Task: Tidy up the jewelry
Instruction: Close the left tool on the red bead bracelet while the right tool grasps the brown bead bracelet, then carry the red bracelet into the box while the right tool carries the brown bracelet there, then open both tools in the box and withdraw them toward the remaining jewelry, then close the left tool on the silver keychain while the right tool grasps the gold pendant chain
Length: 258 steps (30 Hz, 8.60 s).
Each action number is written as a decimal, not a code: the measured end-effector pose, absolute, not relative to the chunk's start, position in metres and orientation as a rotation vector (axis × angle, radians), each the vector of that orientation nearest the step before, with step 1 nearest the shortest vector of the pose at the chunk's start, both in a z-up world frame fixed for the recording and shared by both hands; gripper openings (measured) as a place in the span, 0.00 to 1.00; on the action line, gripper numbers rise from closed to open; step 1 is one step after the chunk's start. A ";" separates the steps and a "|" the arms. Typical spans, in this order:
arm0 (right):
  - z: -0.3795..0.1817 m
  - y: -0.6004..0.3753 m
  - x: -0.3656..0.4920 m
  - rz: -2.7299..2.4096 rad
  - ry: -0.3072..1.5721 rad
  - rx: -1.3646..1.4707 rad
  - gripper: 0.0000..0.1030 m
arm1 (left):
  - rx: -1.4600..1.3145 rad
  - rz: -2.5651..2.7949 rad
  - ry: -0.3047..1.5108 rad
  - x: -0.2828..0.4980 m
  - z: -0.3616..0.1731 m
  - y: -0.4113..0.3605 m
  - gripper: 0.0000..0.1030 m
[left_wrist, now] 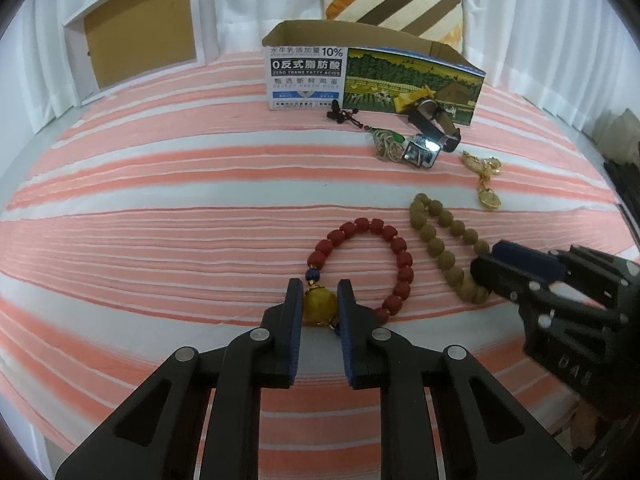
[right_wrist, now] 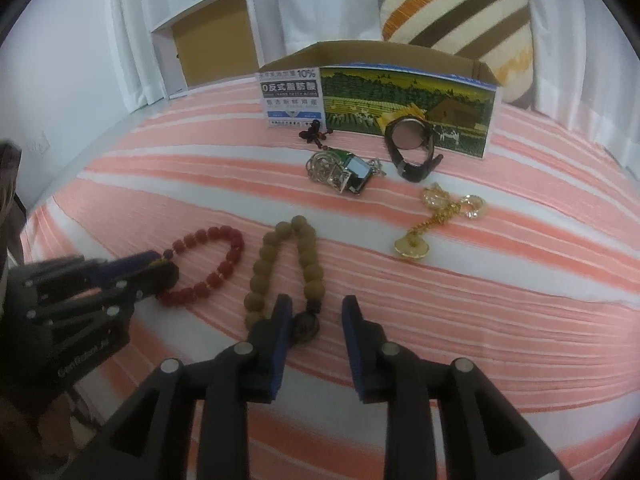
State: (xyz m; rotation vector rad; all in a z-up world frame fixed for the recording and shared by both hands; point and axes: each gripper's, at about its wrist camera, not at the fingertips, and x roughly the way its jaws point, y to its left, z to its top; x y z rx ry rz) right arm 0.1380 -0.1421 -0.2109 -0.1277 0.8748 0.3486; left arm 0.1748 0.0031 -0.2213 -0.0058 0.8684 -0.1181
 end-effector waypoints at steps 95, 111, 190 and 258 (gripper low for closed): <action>-0.036 -0.214 0.397 0.347 0.781 0.040 0.14 | -0.095 -0.275 0.755 0.433 -0.041 -0.034 0.15; -0.075 -0.223 0.456 0.288 0.857 0.002 0.14 | -0.077 -0.247 0.800 0.478 -0.081 -0.056 0.15; -0.175 -0.257 0.163 0.143 0.827 0.019 0.55 | -0.011 -0.334 0.905 0.256 -0.207 -0.063 0.85; -0.168 -0.245 0.205 0.217 0.857 0.096 0.11 | -0.058 -0.264 0.859 0.268 -0.219 -0.039 0.37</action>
